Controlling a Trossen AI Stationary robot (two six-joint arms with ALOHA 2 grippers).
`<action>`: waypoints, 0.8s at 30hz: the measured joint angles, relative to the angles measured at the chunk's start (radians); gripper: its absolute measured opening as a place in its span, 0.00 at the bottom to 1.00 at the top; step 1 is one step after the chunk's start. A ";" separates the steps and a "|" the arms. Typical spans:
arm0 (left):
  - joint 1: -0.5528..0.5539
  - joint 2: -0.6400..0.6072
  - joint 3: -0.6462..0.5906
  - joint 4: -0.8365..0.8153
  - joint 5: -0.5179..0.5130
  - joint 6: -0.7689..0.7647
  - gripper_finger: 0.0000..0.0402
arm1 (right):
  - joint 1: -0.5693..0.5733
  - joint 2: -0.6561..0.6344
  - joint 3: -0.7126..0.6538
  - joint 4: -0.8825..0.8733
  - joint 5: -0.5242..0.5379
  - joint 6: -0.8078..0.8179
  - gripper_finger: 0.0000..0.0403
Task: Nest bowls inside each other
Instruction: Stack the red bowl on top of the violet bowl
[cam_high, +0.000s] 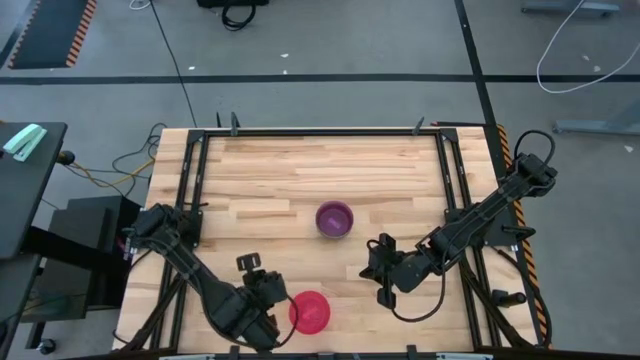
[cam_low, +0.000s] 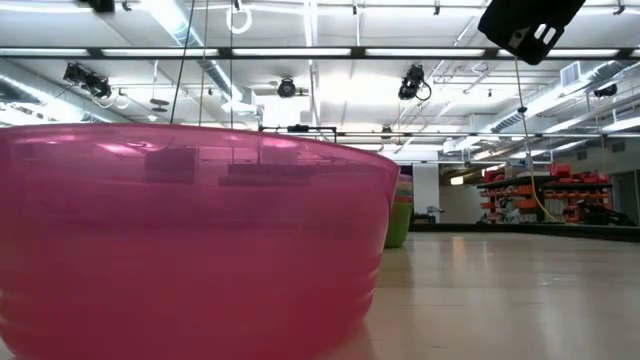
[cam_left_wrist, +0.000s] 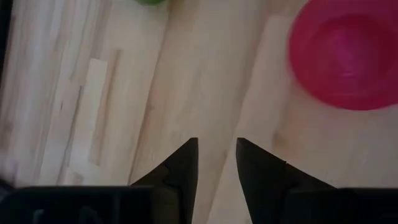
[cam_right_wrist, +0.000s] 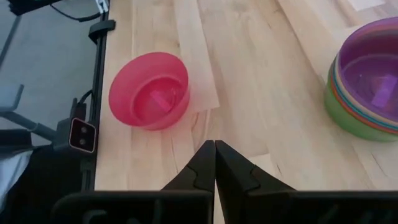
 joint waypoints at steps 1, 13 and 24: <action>0.002 0.000 -0.021 0.000 0.000 -0.015 0.28 | -0.003 0.000 0.000 0.000 -0.009 -0.006 0.04; 0.101 -0.006 -0.258 0.014 0.026 -0.038 0.20 | -0.080 0.000 0.000 0.089 -0.154 -0.087 0.04; 0.232 -0.006 -0.421 0.163 0.098 0.084 0.04 | -0.092 0.000 0.000 0.085 -0.147 -0.098 0.04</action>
